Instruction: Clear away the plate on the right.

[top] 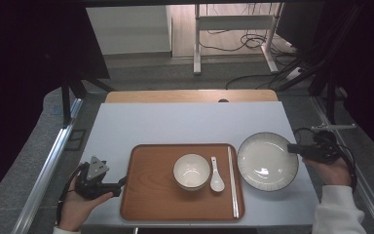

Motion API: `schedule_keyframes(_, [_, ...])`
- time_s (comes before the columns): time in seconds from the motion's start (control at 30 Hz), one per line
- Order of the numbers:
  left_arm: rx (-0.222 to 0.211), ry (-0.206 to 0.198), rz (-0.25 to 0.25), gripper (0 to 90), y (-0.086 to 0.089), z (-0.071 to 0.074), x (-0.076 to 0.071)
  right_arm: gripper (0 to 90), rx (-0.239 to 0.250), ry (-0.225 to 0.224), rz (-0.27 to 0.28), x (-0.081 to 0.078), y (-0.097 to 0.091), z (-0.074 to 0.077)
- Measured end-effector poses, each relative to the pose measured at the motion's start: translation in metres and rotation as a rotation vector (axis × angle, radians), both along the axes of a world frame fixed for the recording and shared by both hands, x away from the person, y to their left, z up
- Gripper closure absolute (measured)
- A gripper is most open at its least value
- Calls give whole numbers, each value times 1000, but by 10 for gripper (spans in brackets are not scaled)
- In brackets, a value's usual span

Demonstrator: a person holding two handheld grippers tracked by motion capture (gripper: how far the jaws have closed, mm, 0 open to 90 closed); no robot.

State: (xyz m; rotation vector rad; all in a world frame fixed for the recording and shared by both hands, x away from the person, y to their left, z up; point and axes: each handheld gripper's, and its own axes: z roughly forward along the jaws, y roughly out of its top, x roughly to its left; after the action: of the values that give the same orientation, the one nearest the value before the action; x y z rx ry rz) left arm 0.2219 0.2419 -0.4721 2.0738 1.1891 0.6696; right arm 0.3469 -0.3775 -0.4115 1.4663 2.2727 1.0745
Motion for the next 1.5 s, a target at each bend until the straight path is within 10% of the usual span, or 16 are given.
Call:
schedule_keyframes(0.63, [-13,4,-23,126,-8,3,1,862,78,-100,139,-12,42,34])
schedule_keyframes(1.13, [-296,23,-184,144,-51,39,10,862,77,-139,251,-11,97,46])
schedule_keyframes(1.5, [-419,134,-296,221,-114,43,58,862,41,-158,337,-7,136,44])
